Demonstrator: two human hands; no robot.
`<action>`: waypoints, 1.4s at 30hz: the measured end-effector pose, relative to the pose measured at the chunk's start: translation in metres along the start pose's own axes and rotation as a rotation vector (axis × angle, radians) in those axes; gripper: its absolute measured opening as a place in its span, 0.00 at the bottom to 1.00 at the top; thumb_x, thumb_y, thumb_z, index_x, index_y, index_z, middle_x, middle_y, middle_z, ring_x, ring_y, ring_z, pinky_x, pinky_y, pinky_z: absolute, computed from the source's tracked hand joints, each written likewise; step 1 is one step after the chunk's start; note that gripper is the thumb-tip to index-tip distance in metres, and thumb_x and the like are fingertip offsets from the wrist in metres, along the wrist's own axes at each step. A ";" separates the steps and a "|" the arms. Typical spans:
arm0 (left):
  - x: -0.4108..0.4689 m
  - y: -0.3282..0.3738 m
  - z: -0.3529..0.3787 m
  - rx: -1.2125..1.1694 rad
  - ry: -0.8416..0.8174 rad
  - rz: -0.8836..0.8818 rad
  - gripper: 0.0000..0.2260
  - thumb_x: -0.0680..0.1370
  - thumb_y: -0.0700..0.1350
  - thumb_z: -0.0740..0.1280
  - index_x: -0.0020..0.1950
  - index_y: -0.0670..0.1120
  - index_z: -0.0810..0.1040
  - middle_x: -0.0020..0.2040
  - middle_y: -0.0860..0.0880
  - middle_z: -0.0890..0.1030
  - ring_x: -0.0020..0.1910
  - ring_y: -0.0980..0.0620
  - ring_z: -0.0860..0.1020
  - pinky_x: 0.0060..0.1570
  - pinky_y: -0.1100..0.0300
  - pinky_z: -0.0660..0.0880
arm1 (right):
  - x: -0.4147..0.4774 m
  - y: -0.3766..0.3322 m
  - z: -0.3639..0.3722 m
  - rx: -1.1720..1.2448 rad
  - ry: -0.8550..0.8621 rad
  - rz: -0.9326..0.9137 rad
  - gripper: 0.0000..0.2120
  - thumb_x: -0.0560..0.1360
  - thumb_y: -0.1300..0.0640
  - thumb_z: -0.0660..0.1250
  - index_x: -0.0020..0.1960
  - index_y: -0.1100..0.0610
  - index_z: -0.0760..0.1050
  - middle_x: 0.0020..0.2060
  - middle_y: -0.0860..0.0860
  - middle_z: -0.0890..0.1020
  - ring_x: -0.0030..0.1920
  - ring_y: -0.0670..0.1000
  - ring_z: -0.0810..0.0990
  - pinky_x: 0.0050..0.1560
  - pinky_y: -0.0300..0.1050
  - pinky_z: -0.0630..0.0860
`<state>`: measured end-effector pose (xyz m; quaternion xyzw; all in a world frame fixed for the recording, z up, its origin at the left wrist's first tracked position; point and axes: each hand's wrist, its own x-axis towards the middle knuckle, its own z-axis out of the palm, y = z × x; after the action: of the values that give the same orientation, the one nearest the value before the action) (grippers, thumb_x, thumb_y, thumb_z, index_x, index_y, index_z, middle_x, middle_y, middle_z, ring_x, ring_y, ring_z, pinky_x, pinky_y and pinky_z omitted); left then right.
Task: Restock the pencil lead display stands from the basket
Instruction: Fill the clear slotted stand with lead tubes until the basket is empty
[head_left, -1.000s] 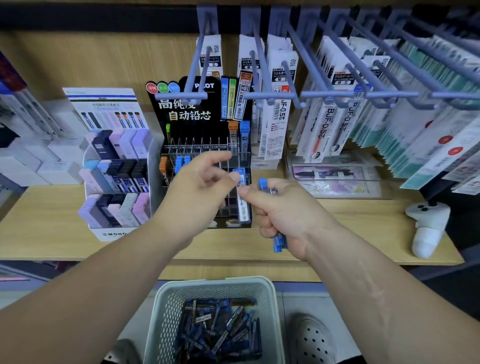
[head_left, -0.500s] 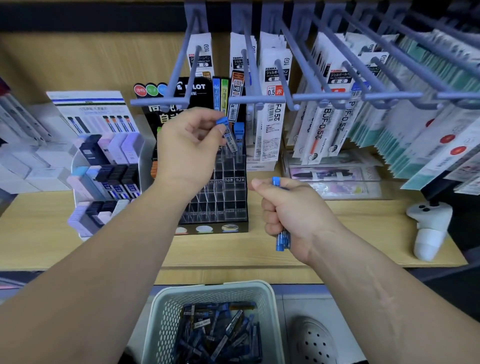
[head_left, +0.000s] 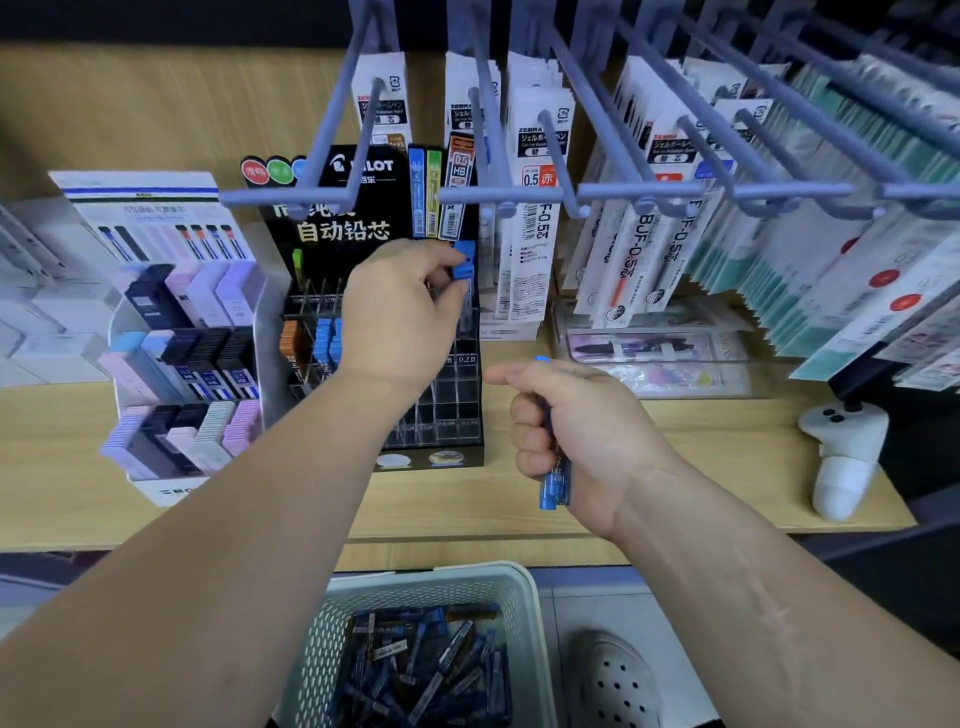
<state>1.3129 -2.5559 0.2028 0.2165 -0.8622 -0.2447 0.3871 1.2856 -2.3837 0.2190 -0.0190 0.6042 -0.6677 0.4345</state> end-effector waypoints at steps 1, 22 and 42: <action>0.000 -0.001 -0.002 0.004 0.000 -0.020 0.08 0.74 0.40 0.73 0.52 0.46 0.83 0.40 0.54 0.79 0.37 0.58 0.73 0.45 0.65 0.72 | 0.000 -0.001 0.000 0.037 -0.013 0.023 0.10 0.79 0.59 0.63 0.53 0.60 0.82 0.27 0.48 0.67 0.24 0.46 0.62 0.22 0.38 0.59; -0.059 0.019 -0.072 -0.919 -0.594 -0.630 0.07 0.78 0.41 0.67 0.47 0.47 0.85 0.27 0.51 0.69 0.26 0.56 0.62 0.28 0.62 0.55 | -0.012 0.002 0.031 0.125 -0.456 0.154 0.07 0.70 0.57 0.59 0.44 0.58 0.73 0.28 0.49 0.66 0.23 0.44 0.60 0.19 0.34 0.57; -0.038 -0.035 -0.137 -0.631 -0.197 -0.474 0.03 0.75 0.36 0.73 0.46 0.43 0.83 0.30 0.50 0.82 0.27 0.53 0.78 0.27 0.63 0.73 | -0.005 0.029 0.081 0.001 -0.119 0.019 0.11 0.80 0.48 0.67 0.53 0.56 0.78 0.30 0.52 0.77 0.23 0.45 0.62 0.21 0.37 0.56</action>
<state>1.4486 -2.5971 0.2407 0.2554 -0.7041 -0.5991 0.2832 1.3495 -2.4418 0.2200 -0.0526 0.5769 -0.6615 0.4763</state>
